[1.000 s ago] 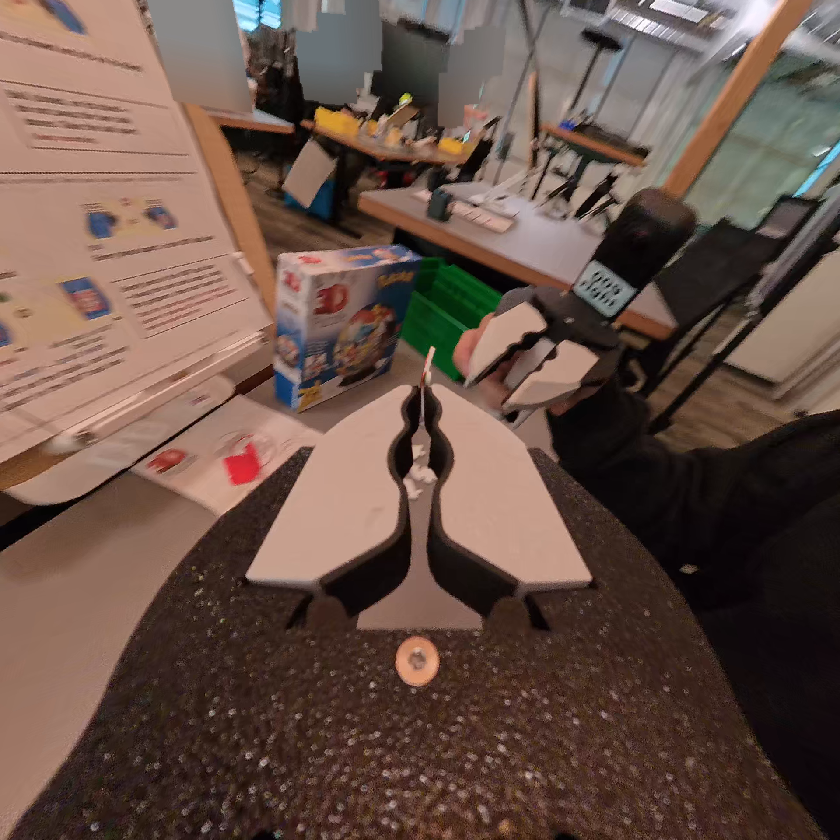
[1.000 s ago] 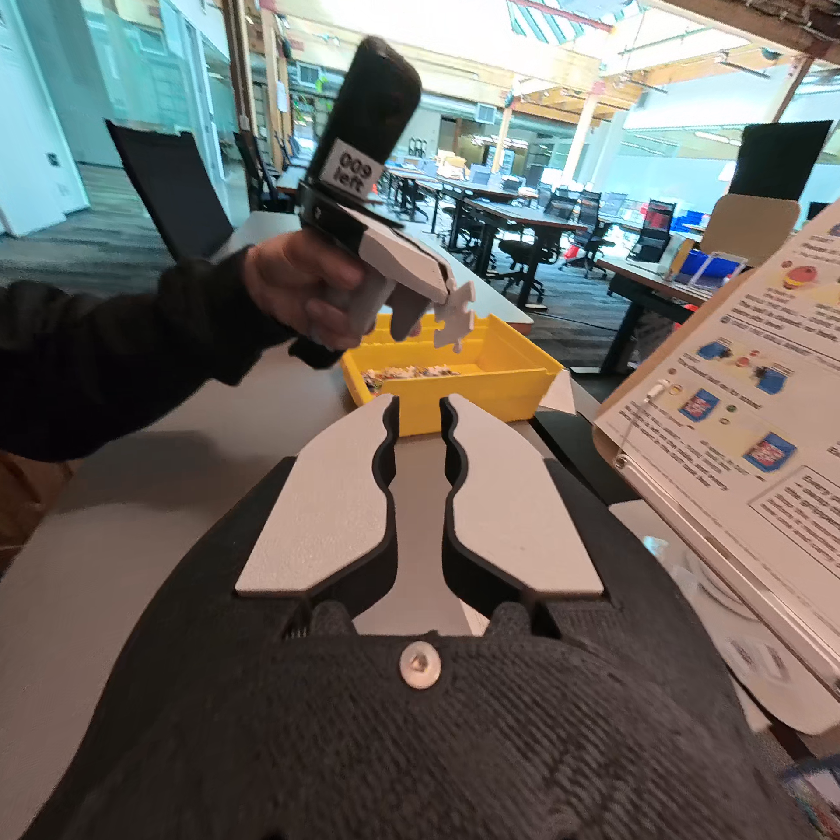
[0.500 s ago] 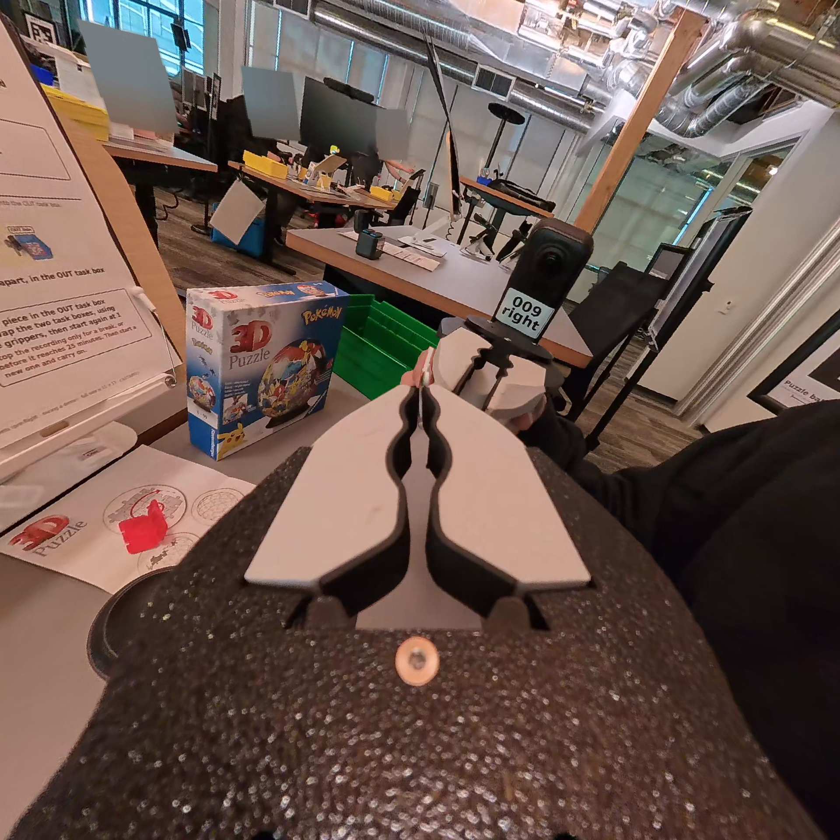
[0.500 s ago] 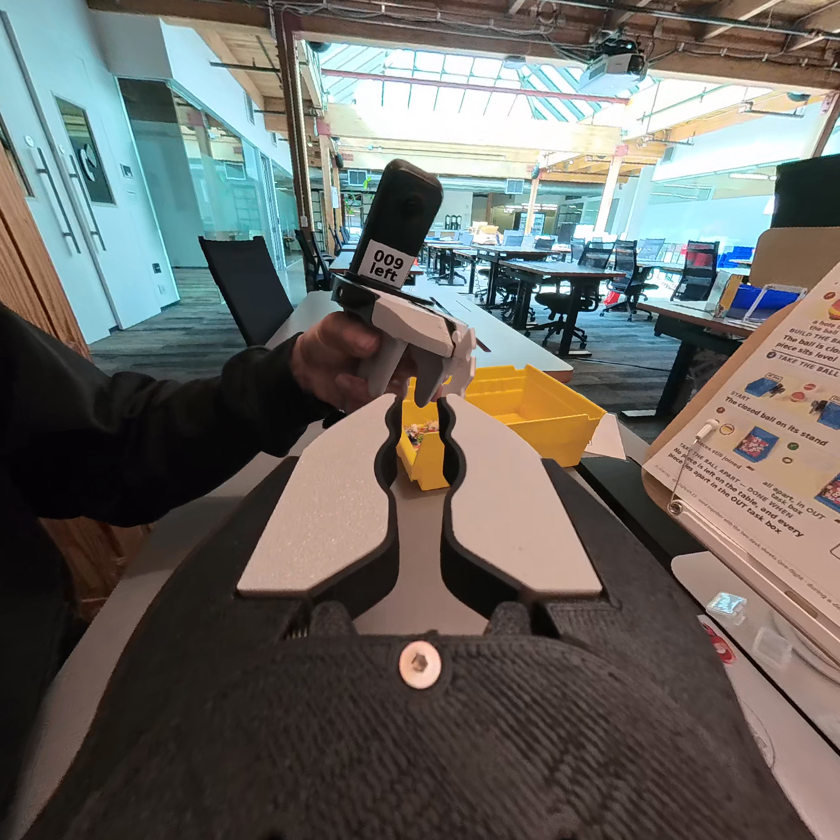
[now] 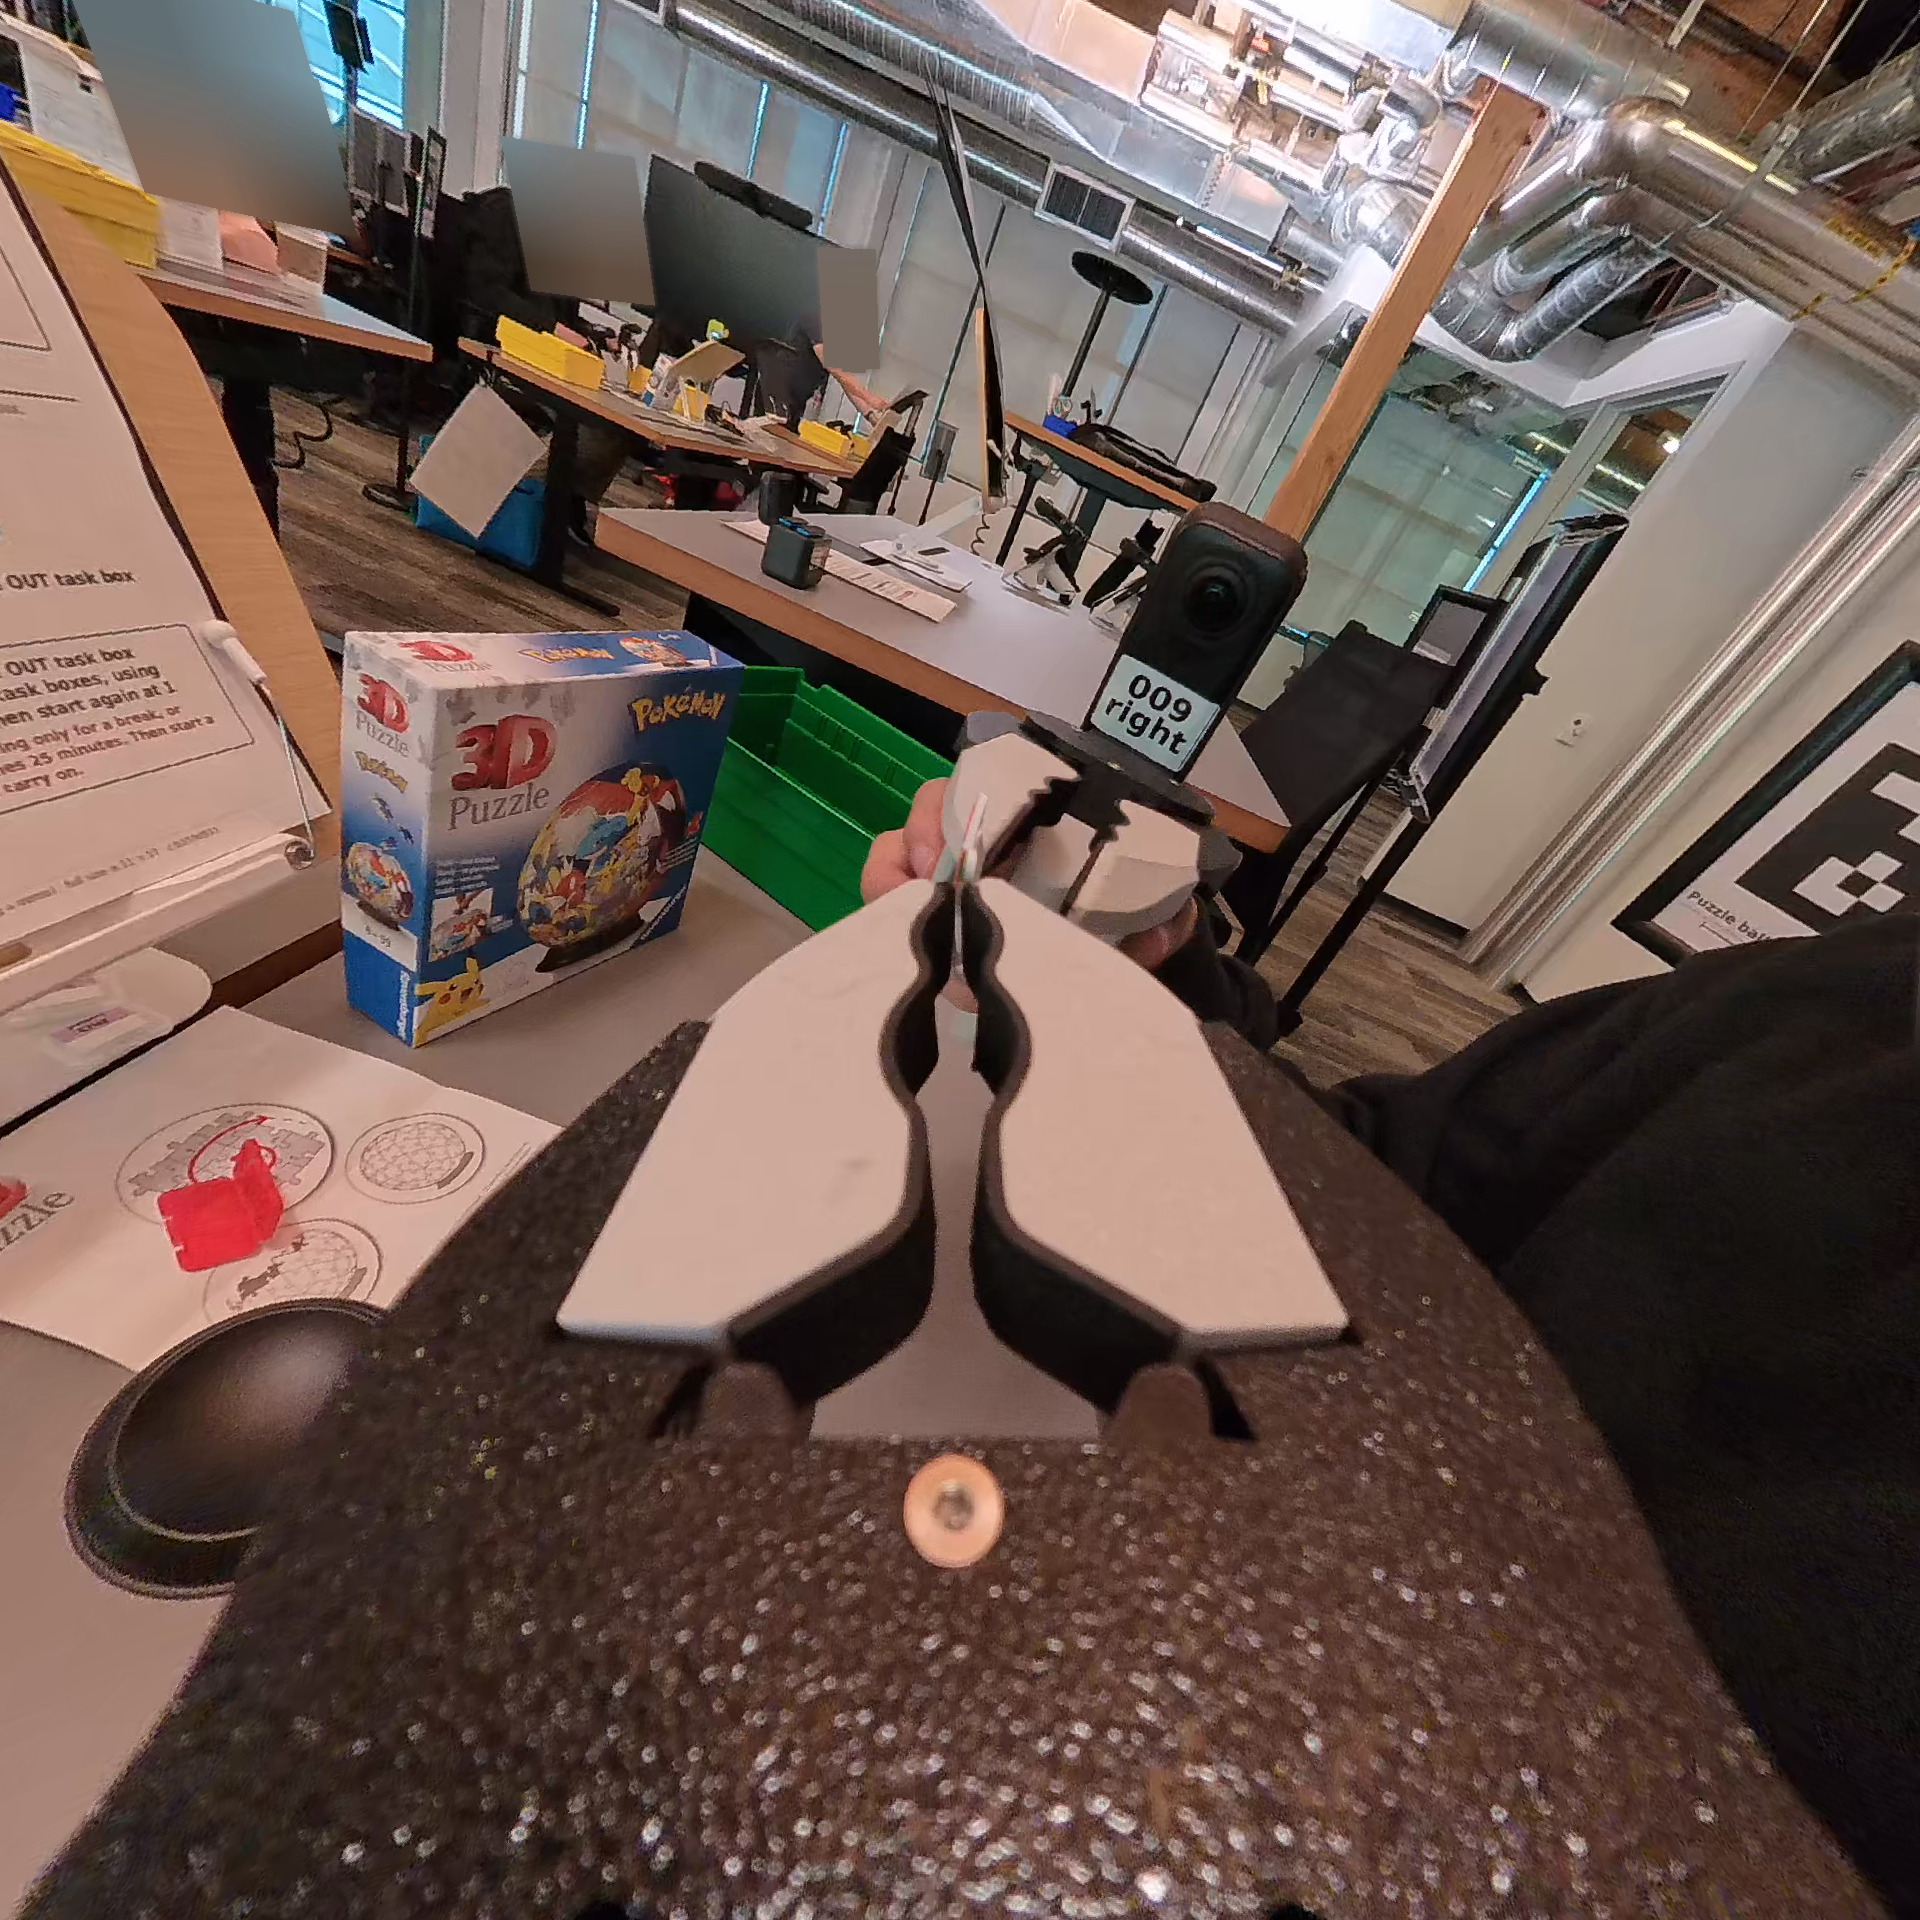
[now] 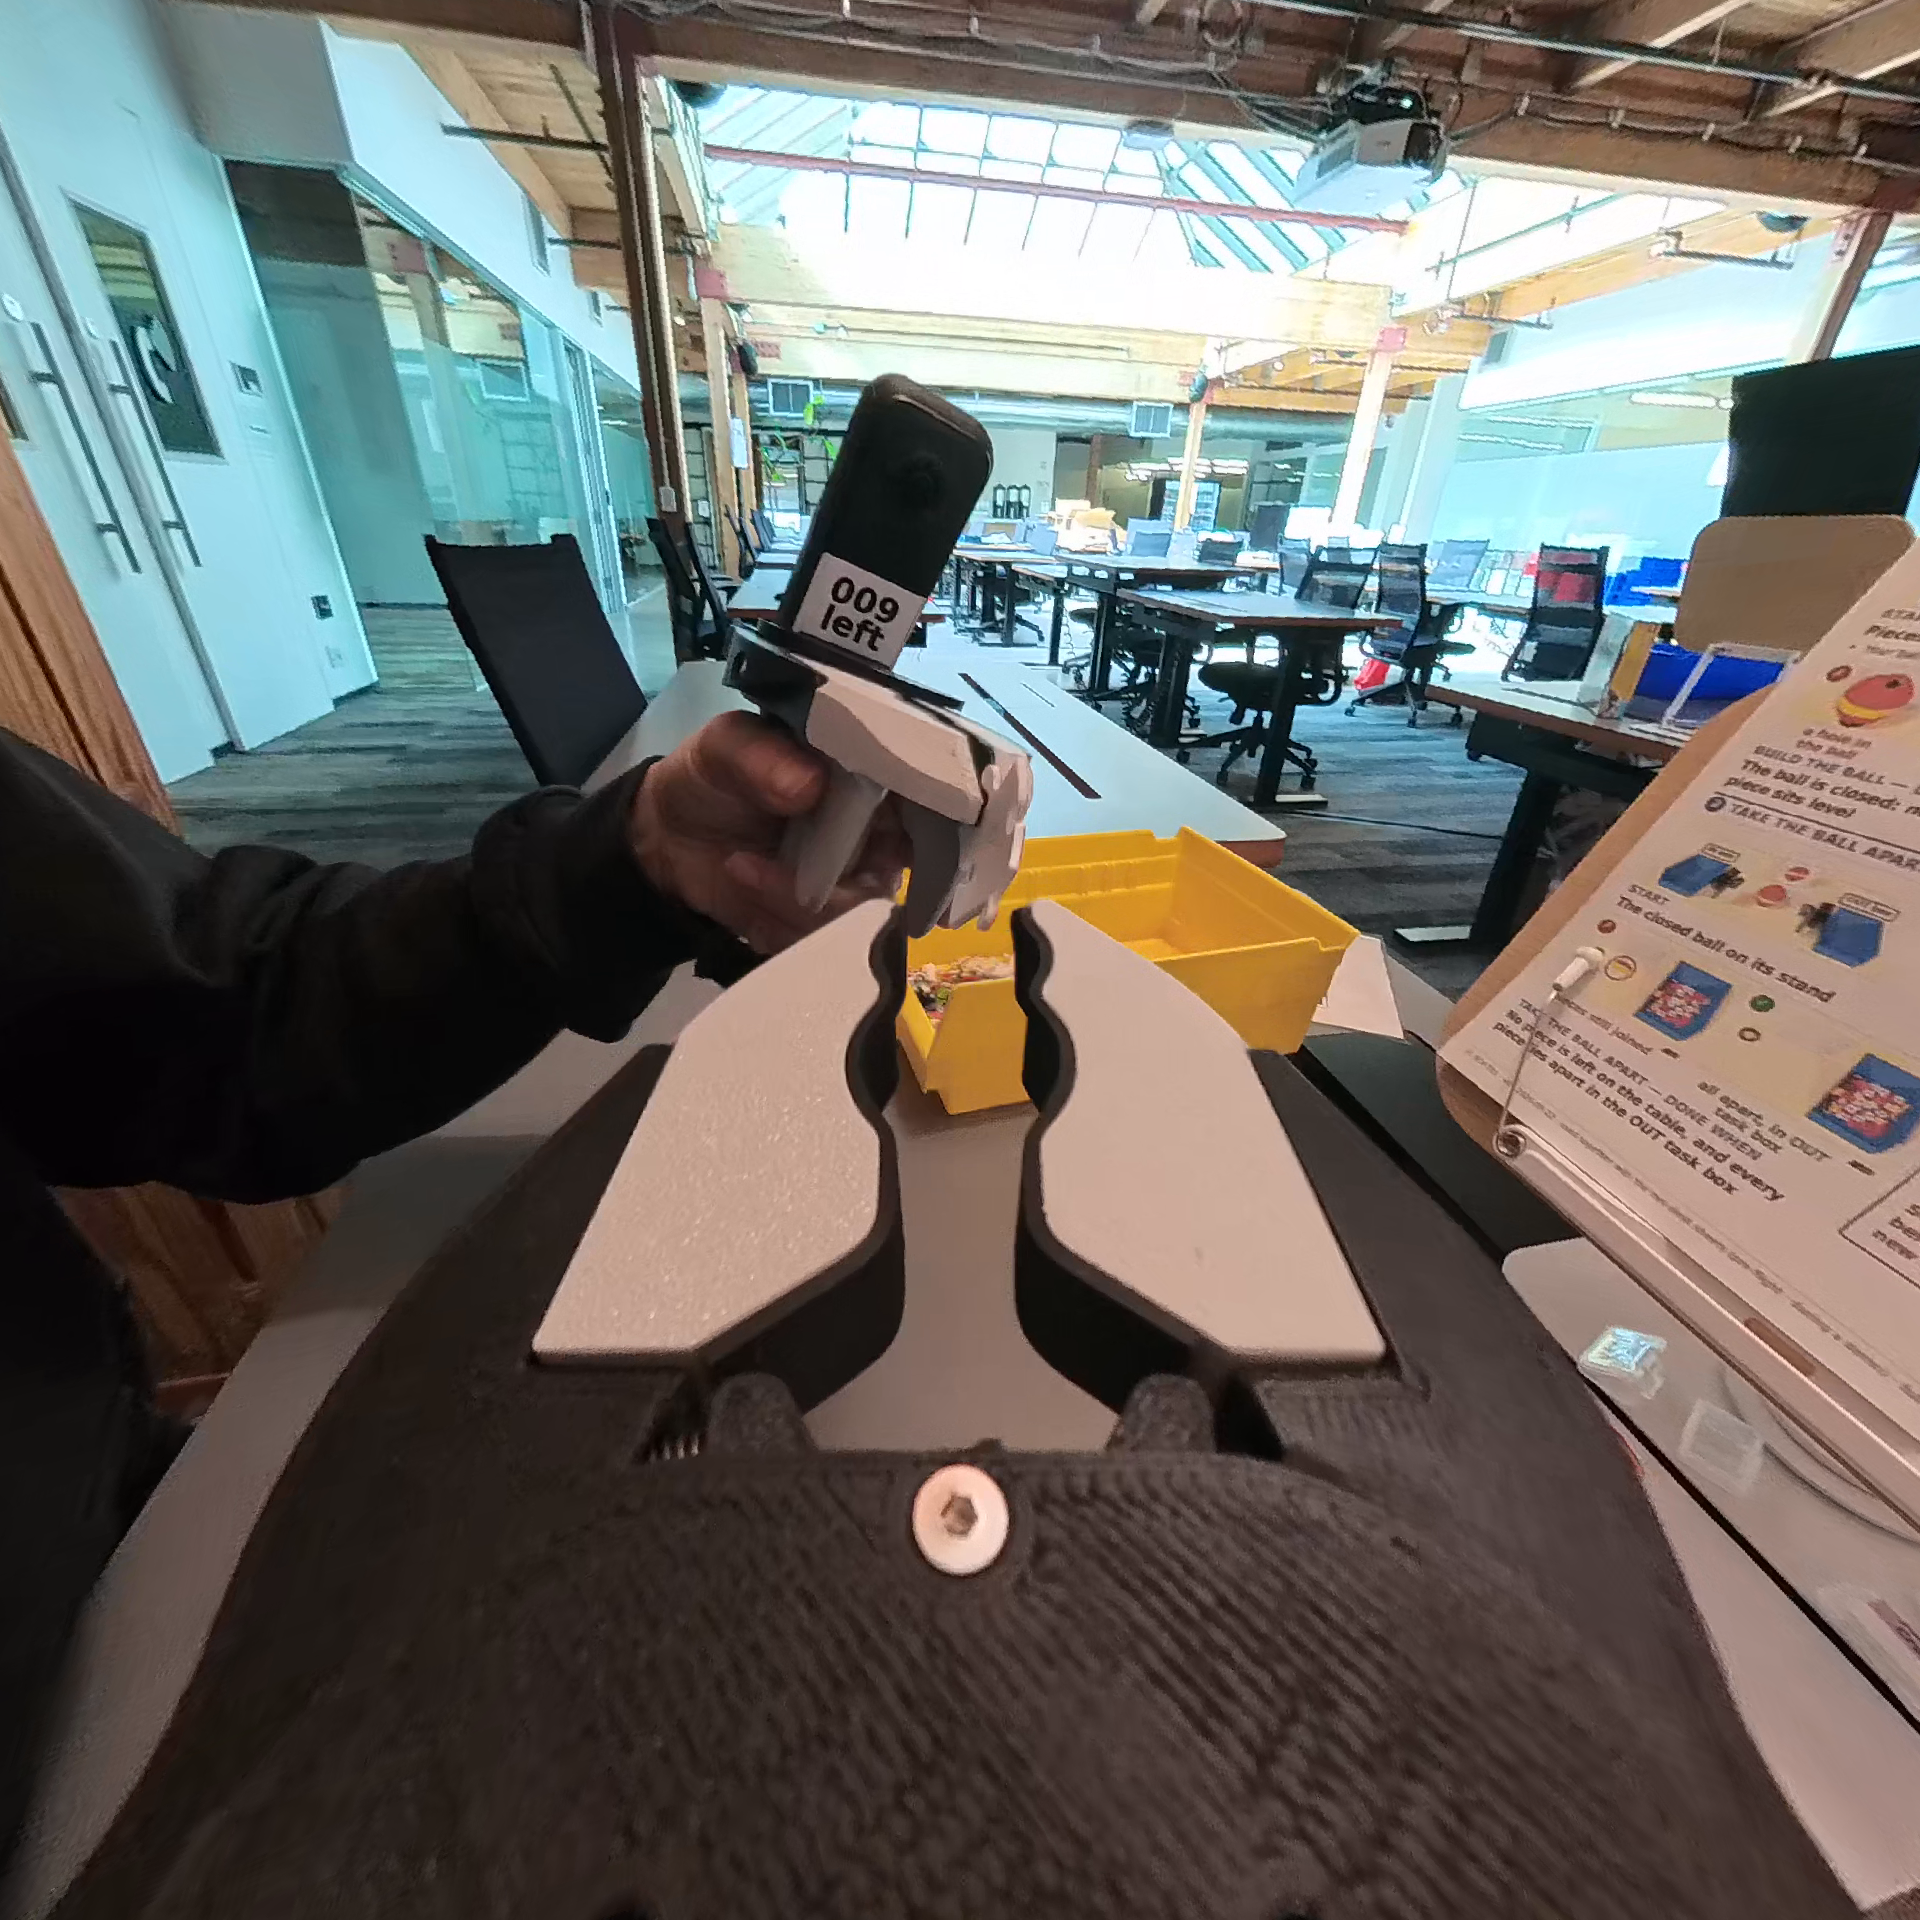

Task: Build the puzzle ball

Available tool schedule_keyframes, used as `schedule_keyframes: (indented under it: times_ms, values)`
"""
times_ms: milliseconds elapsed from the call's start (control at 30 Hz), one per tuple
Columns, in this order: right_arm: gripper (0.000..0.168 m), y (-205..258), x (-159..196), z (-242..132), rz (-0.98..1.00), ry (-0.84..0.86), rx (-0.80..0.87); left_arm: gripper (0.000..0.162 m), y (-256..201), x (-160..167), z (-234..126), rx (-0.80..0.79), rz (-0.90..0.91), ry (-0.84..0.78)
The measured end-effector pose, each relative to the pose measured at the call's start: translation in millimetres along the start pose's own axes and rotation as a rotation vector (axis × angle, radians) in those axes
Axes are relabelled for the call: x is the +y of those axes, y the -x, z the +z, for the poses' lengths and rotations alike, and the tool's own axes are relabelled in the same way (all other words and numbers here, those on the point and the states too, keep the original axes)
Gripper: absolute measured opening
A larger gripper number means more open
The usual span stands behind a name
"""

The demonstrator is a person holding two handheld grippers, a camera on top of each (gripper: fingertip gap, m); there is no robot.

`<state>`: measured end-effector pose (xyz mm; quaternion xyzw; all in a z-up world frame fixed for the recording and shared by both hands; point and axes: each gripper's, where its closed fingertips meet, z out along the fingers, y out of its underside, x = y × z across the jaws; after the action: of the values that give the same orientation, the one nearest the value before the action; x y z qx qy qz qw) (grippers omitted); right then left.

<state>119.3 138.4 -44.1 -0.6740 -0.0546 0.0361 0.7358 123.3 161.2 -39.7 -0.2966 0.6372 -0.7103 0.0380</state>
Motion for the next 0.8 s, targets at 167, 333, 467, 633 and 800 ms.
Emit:
schedule_keyframes:
  times_ms: [167,333,467,633,800]
  values:
    - [0.018,-2,-1,1,0.001,-0.007,0.012,0.001,0,9,4,-0.012,0.02,0.065]
    - [0.015,-6,5,0,-0.025,0.026,0.034,0.001,3,21,8,-0.06,0.071,0.169]
    - [0.009,-6,12,3,-0.048,0.062,0.036,0.001,1,29,14,-0.07,0.102,0.223]
    - [0.002,-7,8,1,-0.035,0.044,0.019,0.001,2,25,18,-0.089,0.107,0.201]
    - [0.002,-19,-9,-9,0.034,-0.065,0.073,0.013,12,19,16,-0.185,0.162,0.133]
